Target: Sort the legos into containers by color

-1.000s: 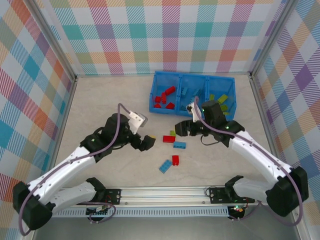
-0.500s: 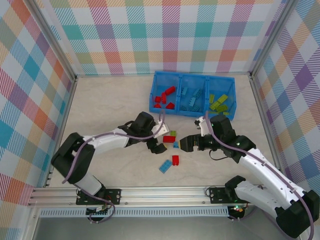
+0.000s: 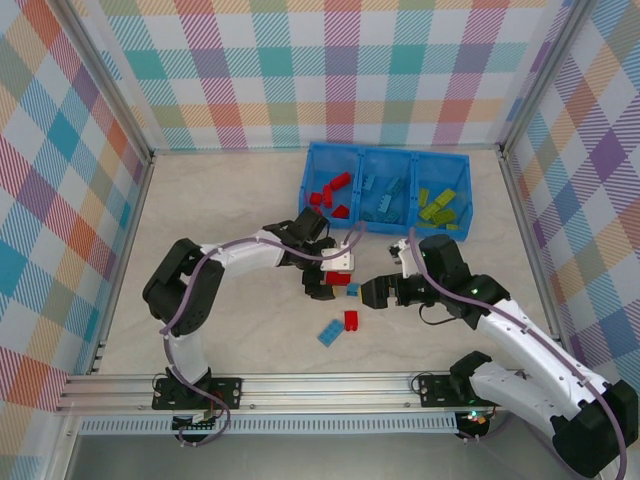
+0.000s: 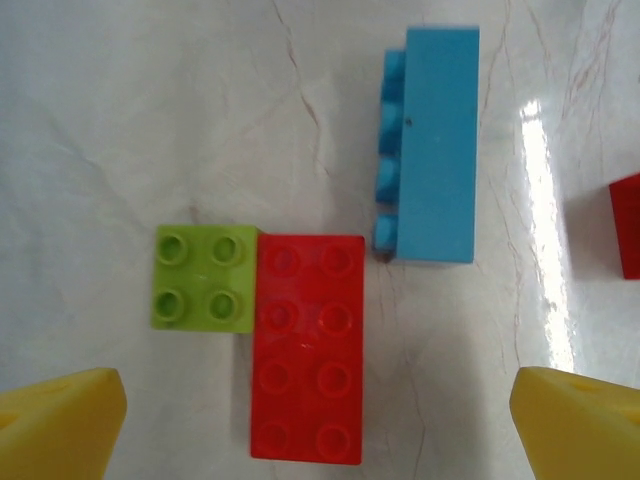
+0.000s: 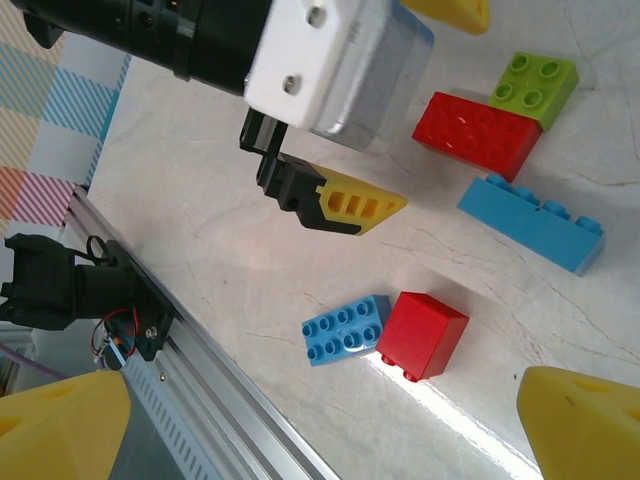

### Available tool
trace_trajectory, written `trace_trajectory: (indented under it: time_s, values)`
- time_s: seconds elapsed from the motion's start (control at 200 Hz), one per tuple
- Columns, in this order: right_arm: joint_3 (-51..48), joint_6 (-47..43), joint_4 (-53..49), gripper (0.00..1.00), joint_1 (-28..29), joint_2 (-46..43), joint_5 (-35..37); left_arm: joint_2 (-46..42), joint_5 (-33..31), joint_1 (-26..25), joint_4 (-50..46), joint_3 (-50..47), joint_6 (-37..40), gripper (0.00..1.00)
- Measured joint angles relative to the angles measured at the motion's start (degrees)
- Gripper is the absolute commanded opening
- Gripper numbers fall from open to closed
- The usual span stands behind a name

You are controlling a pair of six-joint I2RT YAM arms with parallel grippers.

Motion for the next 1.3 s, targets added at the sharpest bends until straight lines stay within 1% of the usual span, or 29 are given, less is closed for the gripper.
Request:
trace_trajectory:
  time_s: [0.055,0.125,0.2,0.255,0.275,0.335,0.36,0.45,0.525,0.555,0.805,0.945,1.035,1.13,1.3]
  values:
    - [0.0,-0.3,0.1,1.00,0.0,0.1,0.2,1.3,-0.4,0.0,-1.7,0.8,0.3,0.90]
    - [0.0,-0.9,0.1,1.00,0.0,0.3,0.5,3.0,-1.3,0.0,-3.3,1.9,0.6,0.88]
    - [0.0,-1.2,0.2,1.00,0.0,0.8,0.8,4.2,-2.2,-0.1,-4.7,2.9,0.7,0.81]
    - [0.0,-1.2,0.3,1.00,0.0,1.2,1.1,4.7,-2.6,-0.1,-5.4,3.4,0.7,0.77]
    - [0.0,-1.3,0.4,1.00,0.0,1.3,1.1,4.9,-2.6,-0.1,-5.6,3.5,0.5,0.75]
    - [0.0,-1.4,0.5,1.00,0.0,1.7,1.3,5.1,-2.9,-0.1,-5.9,3.7,0.5,0.61]
    - [0.0,-1.4,0.5,1.00,0.0,1.7,1.3,5.2,-2.9,-0.1,-6.0,3.7,0.9,0.57]
    - [0.0,-1.4,0.5,1.00,0.0,1.9,1.7,5.6,-3.1,-0.4,-6.1,3.9,0.6,0.55]
    - [0.0,-1.5,0.6,1.00,0.0,2.0,1.9,5.7,-3.4,-0.5,-5.9,4.0,0.7,0.42]
    - [0.0,-1.4,0.6,1.00,0.0,2.0,2.0,5.7,-3.4,-0.5,-5.9,4.0,0.6,0.39]
    - [0.0,-1.4,0.7,1.00,0.0,1.9,2.6,5.2,-3.9,-1.2,-5.0,3.4,0.6,0.40]
    - [0.0,-1.4,0.7,1.00,0.0,0.9,2.8,-0.2,-4.0,-1.6,-2.2,-1.3,-1.1,0.40]
    - [0.0,-1.4,0.7,1.00,0.0,-0.5,3.2,-5.3,-4.8,-1.6,0.3,-3.5,-4.4,0.39]
    - [0.0,-1.2,0.7,1.00,0.0,-2.5,4.3,-8.9,-6.5,-0.9,4.2,-3.6,-9.2,0.38]
    - [-0.2,-0.6,0.8,1.00,0.0,-5.3,5.9,-10.0,-11.1,0.9,8.6,-0.4,-18.6,0.38]
